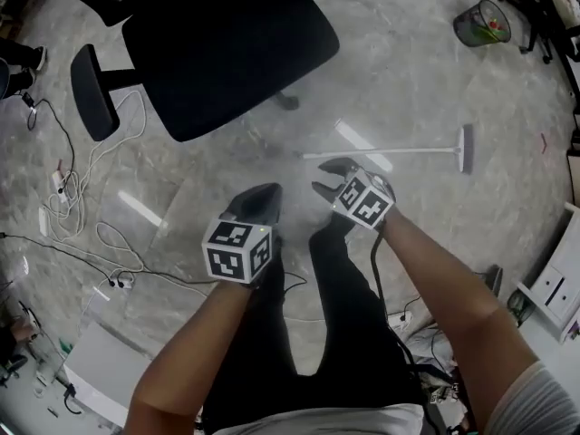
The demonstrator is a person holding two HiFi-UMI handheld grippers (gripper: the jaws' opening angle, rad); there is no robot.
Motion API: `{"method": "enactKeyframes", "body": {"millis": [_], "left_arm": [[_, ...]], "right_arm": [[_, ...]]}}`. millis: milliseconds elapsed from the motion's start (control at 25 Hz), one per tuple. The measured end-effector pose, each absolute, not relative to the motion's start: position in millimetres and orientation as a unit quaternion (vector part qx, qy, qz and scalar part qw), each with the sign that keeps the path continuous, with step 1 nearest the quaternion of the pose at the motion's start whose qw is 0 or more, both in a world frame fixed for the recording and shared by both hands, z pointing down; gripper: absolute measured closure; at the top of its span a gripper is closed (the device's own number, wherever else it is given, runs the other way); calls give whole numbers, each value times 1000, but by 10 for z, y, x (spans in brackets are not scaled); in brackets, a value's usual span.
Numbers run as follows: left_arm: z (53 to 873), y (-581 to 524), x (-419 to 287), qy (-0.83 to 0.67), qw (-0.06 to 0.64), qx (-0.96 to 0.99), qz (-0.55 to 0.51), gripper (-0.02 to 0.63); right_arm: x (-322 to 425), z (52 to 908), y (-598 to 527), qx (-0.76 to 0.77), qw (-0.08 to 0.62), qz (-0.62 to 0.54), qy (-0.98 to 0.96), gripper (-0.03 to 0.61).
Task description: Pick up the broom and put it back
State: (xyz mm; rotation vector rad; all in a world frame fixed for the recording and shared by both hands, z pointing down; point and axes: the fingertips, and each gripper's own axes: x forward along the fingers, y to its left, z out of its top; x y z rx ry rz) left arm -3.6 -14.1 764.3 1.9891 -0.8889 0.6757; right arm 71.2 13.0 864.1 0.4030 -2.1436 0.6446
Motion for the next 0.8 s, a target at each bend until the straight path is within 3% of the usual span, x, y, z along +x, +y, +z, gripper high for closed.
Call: {"method": "enactKeyframes", "body": {"millis": [360, 800], "left_arm": [[9624, -241, 52, -353, 436, 777, 287, 606], [11551, -372, 79, -323, 439, 778, 313, 606]], "right_arm": [[749, 11403, 293, 114, 494, 245, -826, 448], [705, 13357, 287, 63, 572, 207, -791, 428]]}}
